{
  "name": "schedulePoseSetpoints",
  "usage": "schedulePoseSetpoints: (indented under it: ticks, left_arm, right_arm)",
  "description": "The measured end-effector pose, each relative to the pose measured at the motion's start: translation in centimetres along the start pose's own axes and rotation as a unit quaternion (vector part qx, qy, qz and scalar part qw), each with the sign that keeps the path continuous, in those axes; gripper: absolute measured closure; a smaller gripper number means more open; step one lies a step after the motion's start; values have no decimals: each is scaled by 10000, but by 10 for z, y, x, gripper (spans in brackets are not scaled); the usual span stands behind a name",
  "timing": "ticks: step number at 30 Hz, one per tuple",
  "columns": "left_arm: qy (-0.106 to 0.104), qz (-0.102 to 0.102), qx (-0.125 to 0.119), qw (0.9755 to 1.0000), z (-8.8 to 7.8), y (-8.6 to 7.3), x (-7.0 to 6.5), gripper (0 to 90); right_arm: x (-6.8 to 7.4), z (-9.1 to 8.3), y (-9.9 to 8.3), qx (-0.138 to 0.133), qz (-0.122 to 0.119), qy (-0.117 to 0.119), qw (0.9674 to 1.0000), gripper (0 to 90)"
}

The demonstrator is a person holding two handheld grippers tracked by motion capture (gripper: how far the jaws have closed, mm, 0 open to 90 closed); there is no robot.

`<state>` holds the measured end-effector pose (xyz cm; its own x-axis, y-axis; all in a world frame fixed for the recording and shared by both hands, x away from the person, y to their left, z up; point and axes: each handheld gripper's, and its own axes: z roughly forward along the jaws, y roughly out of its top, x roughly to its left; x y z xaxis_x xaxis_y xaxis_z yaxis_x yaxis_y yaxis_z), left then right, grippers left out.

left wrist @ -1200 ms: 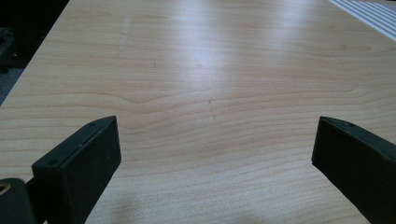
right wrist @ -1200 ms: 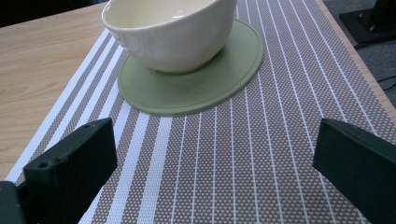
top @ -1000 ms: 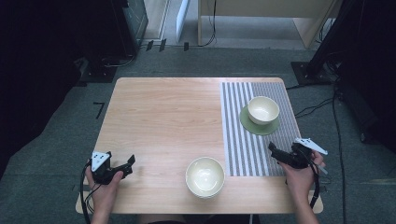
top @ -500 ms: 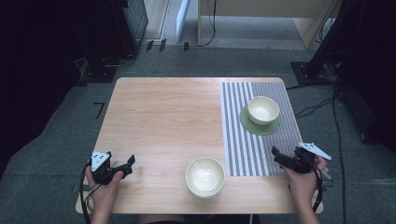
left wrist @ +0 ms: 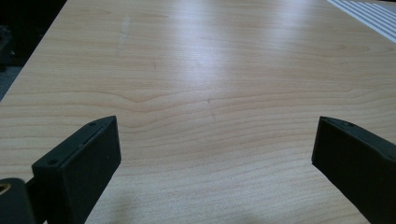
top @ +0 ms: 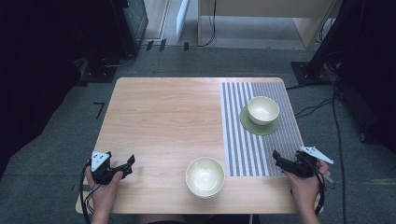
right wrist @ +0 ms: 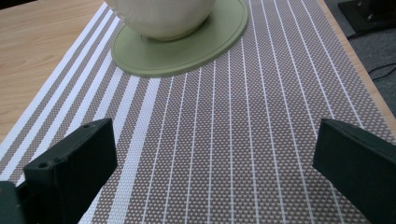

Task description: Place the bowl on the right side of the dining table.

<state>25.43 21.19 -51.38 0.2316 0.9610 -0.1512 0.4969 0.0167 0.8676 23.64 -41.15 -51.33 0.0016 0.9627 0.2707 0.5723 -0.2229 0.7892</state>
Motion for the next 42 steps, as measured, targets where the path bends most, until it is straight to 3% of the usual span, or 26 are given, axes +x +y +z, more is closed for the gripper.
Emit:
schedulePoseSetpoints:
  ticks: [12, 42]
  left_arm:
    - [-2, -5, 3, 10000, 0, 0, 0, 11]
    - [-13, -13, 20, 10000, 0, 0, 0, 11]
  right_arm:
    - [-6, -11, -7, 7, 89, 36, 10000, 0]
    - [-24, -33, -27, 113, -69, -220, 9997, 2]
